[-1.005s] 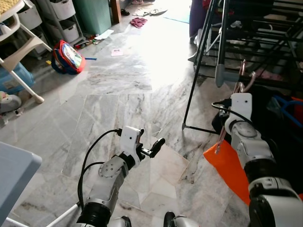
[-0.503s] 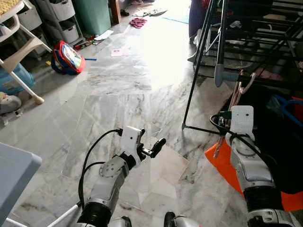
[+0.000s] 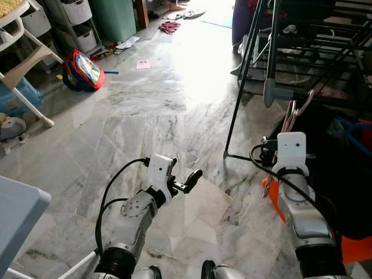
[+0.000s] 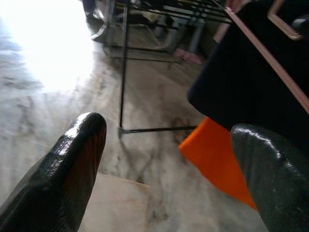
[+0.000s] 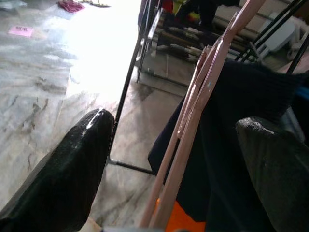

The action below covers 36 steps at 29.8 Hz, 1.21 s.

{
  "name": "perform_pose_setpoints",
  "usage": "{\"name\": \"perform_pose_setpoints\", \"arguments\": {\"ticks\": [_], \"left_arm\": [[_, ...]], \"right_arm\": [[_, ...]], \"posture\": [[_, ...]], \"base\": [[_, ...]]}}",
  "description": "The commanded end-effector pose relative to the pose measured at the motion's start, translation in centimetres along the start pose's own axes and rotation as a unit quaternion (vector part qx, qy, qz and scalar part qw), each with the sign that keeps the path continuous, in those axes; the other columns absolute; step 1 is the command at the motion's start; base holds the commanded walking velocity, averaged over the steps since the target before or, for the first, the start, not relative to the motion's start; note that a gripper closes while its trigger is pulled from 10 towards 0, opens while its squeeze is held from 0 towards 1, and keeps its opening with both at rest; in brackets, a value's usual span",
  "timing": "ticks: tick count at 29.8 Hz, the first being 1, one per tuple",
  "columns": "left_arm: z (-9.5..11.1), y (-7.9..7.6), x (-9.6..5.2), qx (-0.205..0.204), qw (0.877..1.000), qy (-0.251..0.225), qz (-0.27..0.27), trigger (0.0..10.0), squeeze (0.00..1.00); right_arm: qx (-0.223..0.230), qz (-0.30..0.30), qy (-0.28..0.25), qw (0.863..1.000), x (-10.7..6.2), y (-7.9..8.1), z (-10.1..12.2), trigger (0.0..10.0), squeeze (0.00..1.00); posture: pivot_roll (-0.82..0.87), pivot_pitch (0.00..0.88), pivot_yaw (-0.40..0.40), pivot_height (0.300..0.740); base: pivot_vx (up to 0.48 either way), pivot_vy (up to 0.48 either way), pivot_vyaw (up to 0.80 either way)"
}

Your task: Hang hanger

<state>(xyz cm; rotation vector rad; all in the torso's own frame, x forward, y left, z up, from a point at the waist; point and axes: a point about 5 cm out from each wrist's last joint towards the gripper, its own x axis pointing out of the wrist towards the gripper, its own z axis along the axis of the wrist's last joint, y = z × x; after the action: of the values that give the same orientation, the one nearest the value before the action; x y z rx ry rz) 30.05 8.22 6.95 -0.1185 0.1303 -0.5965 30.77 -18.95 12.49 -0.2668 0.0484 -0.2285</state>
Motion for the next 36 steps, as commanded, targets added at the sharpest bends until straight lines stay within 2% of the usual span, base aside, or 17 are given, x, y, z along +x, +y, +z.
{"name": "perform_pose_setpoints", "arguments": {"ticks": [1,3,4,11,12,13,23,29,31,33,36], "left_arm": [[0.5,0.7,-0.3,0.029,0.999,-0.012,0.031,10.0,0.0],[0.6,1.0,-0.4,0.037,0.998,-0.021,0.044,10.0,0.0],[0.9,1.4,-0.7,0.038,0.997,-0.034,0.061,10.0,0.0],[1.9,2.1,-1.3,0.064,0.991,-0.054,0.104,10.0,0.0],[2.2,2.3,-1.5,0.07,0.989,-0.06,0.115,10.0,0.0],[2.2,2.3,-1.5,0.072,0.988,-0.062,0.121,10.0,0.0],[2.9,2.1,-1.6,0.082,0.985,-0.059,0.142,10.0,0.0],[3.4,3.7,-2.2,0.113,0.977,-0.058,0.169,10.0,0.0],[3.5,3.9,-2.3,0.114,0.977,-0.057,0.173,10.0,0.0],[4.0,4.6,-2.7,0.119,0.971,-0.056,0.2,10.0,0.0],[4.0,4.6,-3.3,0.119,0.969,-0.061,0.207,10.0,0.0]], "right_arm": [[0.001,-0.004,-0.019,1.0,-0.8,-0.1,0.3,10.0,1.0],[0.001,0.0,-0.03,1.0,-1.3,-0.1,0.4,10.0,1.0],[0.001,0.004,-0.053,0.999,-2.0,-0.1,0.6,10.0,1.0],[-0.006,0.018,-0.116,0.993,-3.2,0.0,2.0,10.0,1.0],[-0.002,0.025,-0.12,0.992,-3.4,0.2,2.2,10.0,0.62],[-0.001,0.026,-0.121,0.992,-3.5,0.2,2.2,10.0,0.0],[0.029,0.068,-0.098,0.992,-4.3,1.4,1.8,10.0,0.0],[0.011,0.096,-0.1,0.99,-4.1,2.3,2.0,10.0,0.0],[0.01,0.1,-0.102,0.99,-4.1,2.4,2.1,10.0,0.0],[0.027,0.106,-0.106,0.988,-3.8,1.8,2.7,10.0,0.0],[0.013,0.121,-0.115,0.986,-3.7,1.9,2.4,10.0,0.0]], "posture": [[-0.16,0.161,0.02,0.74],[-0.16,0.158,0.02,0.74],[-0.16,0.156,0.021,0.74],[-0.15,0.152,0.025,0.74],[-0.15,0.155,0.027,0.74],[-0.15,0.159,0.028,0.74],[-0.14,0.172,0.042,0.74],[-0.1,0.124,0.038,0.74],[-0.09,0.122,0.037,0.74],[-0.04,0.119,0.042,0.74],[-0.04,0.137,0.047,0.74]], "base": [[0.0,0.0,0.0],[0.0,0.0,0.0],[0.0,0.0,0.0],[0.0,0.0,0.0],[0.0,0.0,0.0],[0.0,0.0,0.0],[0.0,0.0,0.0],[0.0,0.0,0.0],[0.0,0.0,0.0],[0.0,0.0,0.0],[0.0,0.0,0.0]]}}
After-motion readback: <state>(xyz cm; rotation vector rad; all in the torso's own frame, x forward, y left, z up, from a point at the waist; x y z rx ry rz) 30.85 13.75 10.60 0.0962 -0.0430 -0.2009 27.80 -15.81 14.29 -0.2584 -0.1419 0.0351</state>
